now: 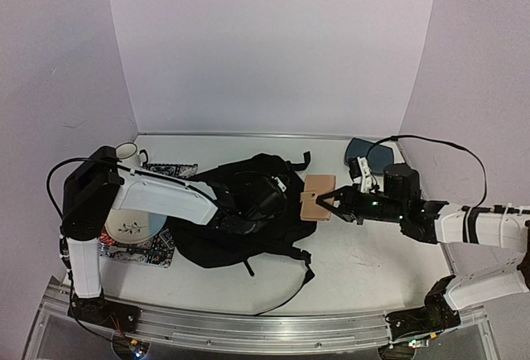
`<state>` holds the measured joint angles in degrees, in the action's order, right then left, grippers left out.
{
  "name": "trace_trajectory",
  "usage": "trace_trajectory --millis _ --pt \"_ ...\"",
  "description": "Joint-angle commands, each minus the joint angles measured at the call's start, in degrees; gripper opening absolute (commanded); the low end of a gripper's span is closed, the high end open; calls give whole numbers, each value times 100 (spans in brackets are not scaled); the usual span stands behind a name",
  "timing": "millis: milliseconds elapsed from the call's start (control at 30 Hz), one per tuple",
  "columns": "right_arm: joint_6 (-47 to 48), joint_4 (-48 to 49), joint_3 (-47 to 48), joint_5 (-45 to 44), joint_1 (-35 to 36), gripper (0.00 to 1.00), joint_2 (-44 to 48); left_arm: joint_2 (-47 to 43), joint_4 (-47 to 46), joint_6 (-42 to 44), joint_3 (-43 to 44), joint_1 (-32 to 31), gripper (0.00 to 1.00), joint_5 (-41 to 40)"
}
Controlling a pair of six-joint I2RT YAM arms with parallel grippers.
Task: Pack the student bag
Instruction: Adjust the student bag at the center of the board.
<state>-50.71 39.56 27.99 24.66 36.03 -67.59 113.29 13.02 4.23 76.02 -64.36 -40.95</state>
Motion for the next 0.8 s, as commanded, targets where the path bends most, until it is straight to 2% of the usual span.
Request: trace_trajectory --millis 0,133,267,567,767 --pt "-141 533 -67 157 0 0 -11 -4 -133 -16 278 32 58 236" --pt "-144 546 -129 123 1 0 26 -235 -133 37 96 35 70 972" --pt "-140 551 -138 117 1 0 21 -342 -123 45 43 52 77 1422" --pt "-132 549 -131 127 0 0 26 63 -63 298 227 127 80 1315" --pt "-148 587 -139 134 4 0 -28 275 -98 382 350 129 80 500"
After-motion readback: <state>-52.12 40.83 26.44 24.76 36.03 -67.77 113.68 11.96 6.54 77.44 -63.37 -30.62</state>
